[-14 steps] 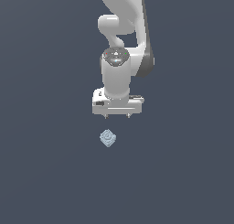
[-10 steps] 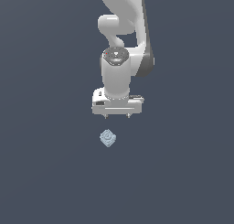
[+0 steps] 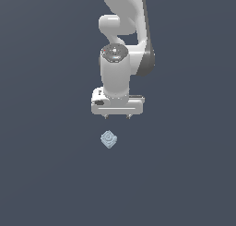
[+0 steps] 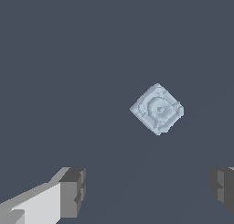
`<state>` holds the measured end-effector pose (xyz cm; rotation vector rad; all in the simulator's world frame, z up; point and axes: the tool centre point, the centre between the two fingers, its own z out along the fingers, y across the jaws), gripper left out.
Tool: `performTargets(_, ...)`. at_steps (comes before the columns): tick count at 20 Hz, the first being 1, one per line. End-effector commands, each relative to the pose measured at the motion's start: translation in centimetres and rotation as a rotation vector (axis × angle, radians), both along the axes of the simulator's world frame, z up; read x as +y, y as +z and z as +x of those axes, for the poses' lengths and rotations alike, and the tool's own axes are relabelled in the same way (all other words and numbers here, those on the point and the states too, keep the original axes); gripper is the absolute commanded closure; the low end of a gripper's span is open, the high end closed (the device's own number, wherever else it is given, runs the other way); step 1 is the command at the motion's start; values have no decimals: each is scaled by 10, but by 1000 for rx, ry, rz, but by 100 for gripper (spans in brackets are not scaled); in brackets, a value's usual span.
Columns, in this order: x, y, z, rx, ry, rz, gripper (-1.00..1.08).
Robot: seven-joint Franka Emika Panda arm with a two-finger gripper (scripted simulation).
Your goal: Pick up the object and move it to a goal position.
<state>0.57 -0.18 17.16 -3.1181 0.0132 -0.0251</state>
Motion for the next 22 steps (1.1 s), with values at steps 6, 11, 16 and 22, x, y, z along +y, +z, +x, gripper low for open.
performTargets(6, -2, -4, 2, 1, 39, -3, -92)
performTargets(11, -6, -10, 7, 1, 108, -9, -92)
performTargets(16, -11, -20, 13, 3, 211, -16, -92)
performTargets(22, -20, -36, 22, 5, 369, -23, -92)
